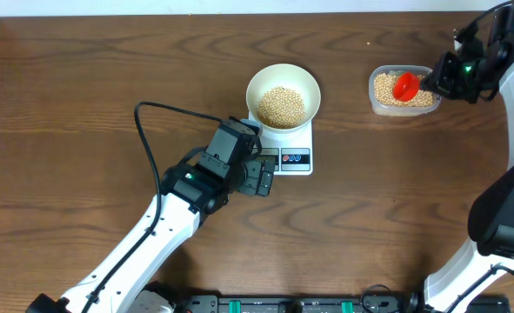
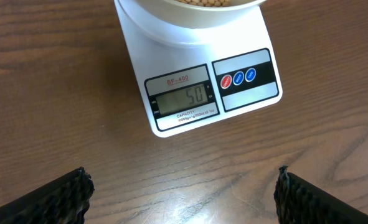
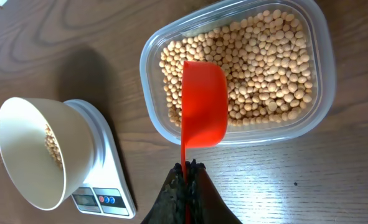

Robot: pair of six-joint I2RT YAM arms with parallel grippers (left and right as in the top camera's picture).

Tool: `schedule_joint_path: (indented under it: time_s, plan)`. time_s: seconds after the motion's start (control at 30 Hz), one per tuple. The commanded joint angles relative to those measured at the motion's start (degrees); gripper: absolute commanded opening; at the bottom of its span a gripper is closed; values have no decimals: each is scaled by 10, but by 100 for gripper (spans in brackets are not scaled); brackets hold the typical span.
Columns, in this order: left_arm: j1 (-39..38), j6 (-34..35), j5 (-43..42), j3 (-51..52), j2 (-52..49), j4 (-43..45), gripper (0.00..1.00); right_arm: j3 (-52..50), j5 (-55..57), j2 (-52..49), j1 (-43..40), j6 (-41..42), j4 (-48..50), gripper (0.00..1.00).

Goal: Scoop item into bowl and weigh 50g on scale
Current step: 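Lower the red scoop into the soybean tub with the right gripper, then open the right gripper and release the scoop in the tub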

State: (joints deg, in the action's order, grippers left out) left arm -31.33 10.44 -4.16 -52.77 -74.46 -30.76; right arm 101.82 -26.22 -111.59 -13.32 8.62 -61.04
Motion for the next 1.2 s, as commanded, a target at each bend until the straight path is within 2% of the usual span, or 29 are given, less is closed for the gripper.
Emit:
schedule_joint_path:
  time_s: [0.0, 0.23, 0.43, 0.53, 0.67, 0.87, 1.17]
  plan:
    - [1, -6, 3, 0, 8, 0, 95, -2, -16, 6, -5, 7, 0, 6]
    - [1, -6, 3, 0, 8, 0, 95, -2, -5, 6, -5, 5, -11, 32]
    - [1, -6, 3, 0, 8, 0, 95, -2, 19, 6, -6, 4, -26, 37]
    - [1, -6, 3, 0, 8, 0, 95, -2, 23, 6, -6, -10, -37, 47]
    - [1, -6, 3, 0, 8, 0, 95, -2, 24, 6, -6, -27, -52, 65]
    - [1, -6, 3, 0, 8, 0, 96, -2, 33, 6, -6, -34, -62, 73]
    - [1, -6, 3, 0, 8, 0, 95, 4, 56, 7, -11, -56, -91, 77]
